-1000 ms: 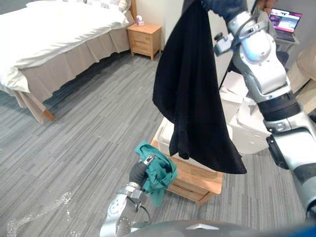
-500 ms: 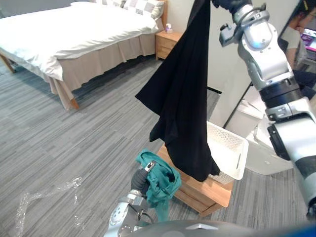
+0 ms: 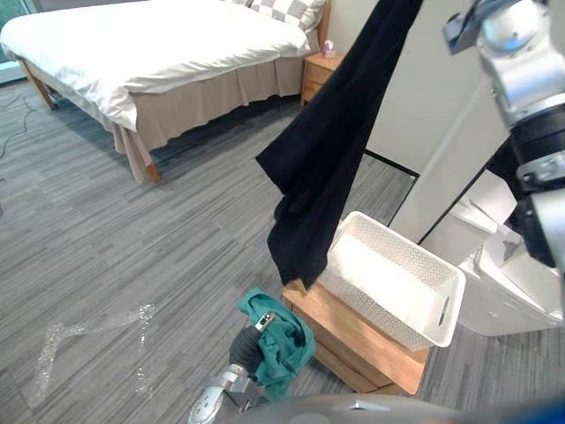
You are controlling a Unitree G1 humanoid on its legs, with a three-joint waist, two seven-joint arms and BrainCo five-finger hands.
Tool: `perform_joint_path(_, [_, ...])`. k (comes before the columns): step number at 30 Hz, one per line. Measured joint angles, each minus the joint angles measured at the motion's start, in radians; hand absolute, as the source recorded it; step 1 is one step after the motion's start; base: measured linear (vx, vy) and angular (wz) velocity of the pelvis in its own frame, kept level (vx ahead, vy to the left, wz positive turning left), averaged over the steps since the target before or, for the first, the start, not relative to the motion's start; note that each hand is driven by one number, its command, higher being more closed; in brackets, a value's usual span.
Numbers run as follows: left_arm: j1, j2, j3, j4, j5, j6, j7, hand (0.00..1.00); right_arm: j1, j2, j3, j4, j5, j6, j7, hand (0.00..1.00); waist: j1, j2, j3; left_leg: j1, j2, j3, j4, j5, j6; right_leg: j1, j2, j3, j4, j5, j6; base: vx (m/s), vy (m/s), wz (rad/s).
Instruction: Tidy the bed and pick cloth on bed and put in laundry
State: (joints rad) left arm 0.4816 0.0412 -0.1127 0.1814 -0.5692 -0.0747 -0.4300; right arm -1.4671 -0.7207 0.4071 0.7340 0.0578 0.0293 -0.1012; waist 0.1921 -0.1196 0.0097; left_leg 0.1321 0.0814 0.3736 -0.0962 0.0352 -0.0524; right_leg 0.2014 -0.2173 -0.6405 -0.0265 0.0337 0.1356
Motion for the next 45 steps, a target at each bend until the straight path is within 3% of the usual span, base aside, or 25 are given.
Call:
perform_joint_path(6, [0.009, 0.001, 0.02, 0.0, -0.001, 0.009, 0.0, 1.0, -0.028, -0.093, -0.006, -0.016, -0.033, 0.011, -0.021, 1.0, -0.018, 0.001, 0.0, 0.009, 0.003, 0.067, -0.005, -0.011, -0.008, -0.02, 0.002, 0.035, -0.005, -0.012, 0.0, -0.03, -0.009, -0.31])
perform_joint_path(8, [0.009, -0.002, 0.046, -0.002, 0.0, 0.026, -0.003, 1.0, -0.028, -0.095, -0.006, -0.017, -0.108, 0.037, 0.04, 1.0, -0.035, 0.007, 0.004, 0.022, 0.007, 0.093, -0.006, -0.014, -0.011, -0.021, 0.006, 0.057, -0.011, -0.018, -0.003, -0.05, -0.035, -0.31])
perform_joint_path(12, [0.01, -0.006, 0.054, -0.021, 0.001, 0.037, -0.01, 1.0, -0.025, -0.116, -0.003, -0.013, -0.13, 0.052, 0.128, 1.0, -0.039, 0.018, 0.009, 0.026, 0.014, 0.121, -0.004, -0.012, -0.009, -0.031, 0.016, 0.085, -0.023, -0.015, -0.004, -0.01, -0.018, -0.25])
perform_joint_path(15, [0.011, -0.002, 0.057, -0.063, 0.003, 0.069, -0.027, 1.0, -0.009, -0.099, 0.019, 0.001, -0.132, 0.051, 0.183, 1.0, -0.037, 0.022, 0.011, 0.028, 0.019, 0.13, 0.0, -0.008, -0.008, -0.037, 0.026, 0.096, -0.037, -0.004, -0.01, 0.03, -0.019, -0.13])
perform_joint_path(17, [0.004, 0.018, 0.057, -0.088, 0.013, 0.086, -0.038, 1.0, 0.033, -0.042, 0.04, 0.006, -0.127, 0.057, 0.193, 1.0, -0.035, 0.032, 0.028, 0.004, 0.025, 0.134, 0.007, -0.007, -0.009, -0.063, 0.032, 0.102, -0.038, -0.002, -0.013, -0.02, -0.024, -0.1])
perform_joint_path(20, [-0.05, 0.064, 0.074, -0.113, 0.013, 0.086, -0.064, 1.0, 0.054, 0.014, 0.045, -0.002, -0.121, 0.1, 0.18, 1.0, -0.03, 0.018, 0.08, -0.104, 0.049, 0.12, 0.057, -0.012, -0.01, -0.154, 0.038, 0.102, -0.021, -0.006, -0.027, -0.08, -0.065, 0.0])
perform_joint_path(21, [-0.11, 0.098, 0.1, -0.149, 0.011, 0.065, -0.084, 1.0, 0.049, 0.029, 0.028, -0.027, -0.108, 0.13, 0.14, 1.0, -0.017, 0.006, 0.153, -0.197, 0.07, 0.106, 0.094, -0.007, -0.014, -0.243, 0.047, 0.099, 0.001, -0.006, -0.04, -0.14, -0.102, 0.04])
perform_joint_path(22, [-0.137, 0.107, 0.116, -0.163, 0.011, 0.057, -0.091, 1.0, 0.045, 0.037, 0.013, -0.032, -0.086, 0.142, 0.119, 1.0, -0.01, -0.001, 0.186, -0.231, 0.077, 0.103, 0.102, 0.001, -0.014, -0.269, 0.051, 0.098, 0.008, -0.004, -0.046, -0.15, -0.092, 0.1])
perform_joint_path(23, [-0.191, 0.118, 0.144, -0.174, 0.009, 0.027, -0.098, 1.0, 0.038, 0.047, -0.017, -0.024, -0.034, 0.15, 0.08, 1.0, 0.002, 0.004, 0.262, -0.283, 0.078, 0.086, 0.102, 0.029, -0.009, -0.314, 0.06, 0.095, 0.007, 0.015, -0.065, -0.13, -0.072, 0.19])
perform_joint_path(24, [-0.239, 0.126, 0.158, -0.161, 0.009, 0.003, -0.1, 1.0, 0.035, 0.053, -0.036, 0.031, 0.023, 0.149, 0.051, 1.0, 0.018, 0.022, 0.329, -0.319, 0.079, 0.063, 0.097, 0.063, 0.011, -0.339, 0.072, 0.087, -0.004, 0.048, -0.095, -0.11, -0.065, 0.28])
perform_joint_path(26, [-0.271, 0.126, 0.166, -0.146, 0.013, -0.019, -0.1, 1.0, 0.042, 0.063, -0.063, 0.146, 0.063, 0.154, 0.033, 1.0, 0.04, 0.056, 0.398, -0.348, 0.081, 0.029, 0.098, 0.075, 0.023, -0.351, 0.083, 0.077, -0.009, 0.062, -0.108, -0.03, -0.042, 0.3])
perform_joint_path(28, [-0.281, 0.129, 0.163, -0.114, 0.013, -0.046, -0.099, 1.0, 0.071, 0.098, -0.117, 0.209, 0.088, 0.155, -0.001, 1.0, 0.047, 0.069, 0.407, -0.383, 0.082, 0.012, 0.099, 0.076, 0.023, -0.375, 0.085, 0.078, -0.009, 0.067, -0.11, 0.06, 0.016, 0.24])
perform_joint_path(35, [-0.455, 0.139, 0.107, 0.012, 0.045, -0.114, -0.066, 1.0, 0.1, 0.159, -0.217, 0.288, 0.109, 0.072, -0.166, 1.0, 0.074, 0.127, 0.454, -0.471, 0.071, -0.059, 0.118, 0.075, 0.024, -0.436, 0.074, 0.081, -0.008, 0.087, -0.111, 0.05, 0.06, 0.13])
perform_joint_path(37, [-0.472, 0.139, 0.102, 0.05, 0.051, -0.132, -0.053, 1.0, 0.108, 0.167, -0.217, 0.313, 0.116, 0.07, -0.186, 1.0, 0.079, 0.14, 0.461, -0.479, 0.07, -0.066, 0.118, 0.075, 0.024, -0.44, 0.074, 0.082, -0.008, 0.087, -0.111, 0.02, 0.054, 0.08])
perform_joint_path(40, [-0.483, 0.135, 0.072, 0.135, 0.072, -0.175, -0.015, 1.0, 0.183, 0.173, -0.235, 0.317, 0.137, 0.031, -0.221, 1.0, 0.08, 0.164, 0.473, -0.484, 0.071, -0.065, 0.118, 0.075, 0.024, -0.455, 0.071, 0.114, 0.004, 0.087, -0.111, 0.0, 0.056, -0.02])
perform_joint_path(44, [-0.504, 0.122, 0.065, 0.203, 0.072, -0.222, 0.019, 1.0, 0.281, 0.185, -0.275, 0.323, 0.146, -0.005, -0.254, 1.0, 0.062, 0.176, 0.479, -0.484, 0.069, -0.05, 0.118, 0.074, 0.025, -0.474, 0.066, 0.153, 0.011, 0.087, -0.111, -0.02, 0.05, -0.21])
perform_joint_path(45, [-0.505, 0.122, 0.061, 0.212, 0.072, -0.238, 0.023, 1.0, 0.31, 0.197, -0.285, 0.325, 0.146, -0.012, -0.262, 1.0, 0.038, 0.179, 0.481, -0.482, 0.068, -0.048, 0.119, 0.074, 0.025, -0.476, 0.066, 0.161, 0.011, 0.087, -0.111, -0.02, 0.027, -0.12])
